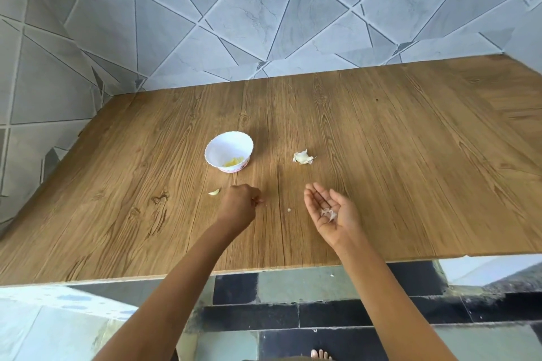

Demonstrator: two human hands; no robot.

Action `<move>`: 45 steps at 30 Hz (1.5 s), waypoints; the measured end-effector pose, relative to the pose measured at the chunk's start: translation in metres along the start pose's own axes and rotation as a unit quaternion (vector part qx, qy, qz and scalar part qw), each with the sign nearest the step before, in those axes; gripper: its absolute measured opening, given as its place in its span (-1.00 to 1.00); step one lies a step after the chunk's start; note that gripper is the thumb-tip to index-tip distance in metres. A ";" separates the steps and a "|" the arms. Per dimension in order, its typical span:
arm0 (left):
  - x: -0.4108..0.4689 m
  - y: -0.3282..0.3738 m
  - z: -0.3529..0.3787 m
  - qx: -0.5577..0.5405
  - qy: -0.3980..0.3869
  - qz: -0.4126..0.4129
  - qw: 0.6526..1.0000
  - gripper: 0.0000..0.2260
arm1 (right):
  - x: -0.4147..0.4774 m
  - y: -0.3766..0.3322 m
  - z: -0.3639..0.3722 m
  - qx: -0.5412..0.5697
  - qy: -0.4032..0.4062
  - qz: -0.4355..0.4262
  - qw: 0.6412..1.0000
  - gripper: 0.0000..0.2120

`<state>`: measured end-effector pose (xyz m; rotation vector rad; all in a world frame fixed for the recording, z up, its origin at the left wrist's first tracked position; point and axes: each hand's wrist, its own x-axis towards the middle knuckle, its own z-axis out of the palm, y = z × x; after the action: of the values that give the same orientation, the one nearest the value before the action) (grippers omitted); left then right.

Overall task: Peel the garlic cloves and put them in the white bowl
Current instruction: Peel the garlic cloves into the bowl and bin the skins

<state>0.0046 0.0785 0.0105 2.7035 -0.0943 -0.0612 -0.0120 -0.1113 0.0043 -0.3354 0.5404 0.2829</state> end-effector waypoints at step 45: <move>-0.013 0.045 -0.010 -0.255 0.089 0.059 0.961 -0.79 | 0.008 0.023 0.027 -0.068 -0.012 0.016 0.997 -0.72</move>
<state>-0.0099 0.0430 0.0388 2.1701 -0.1614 0.1727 -0.0013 -0.0788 0.0169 -0.4550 0.5045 0.3549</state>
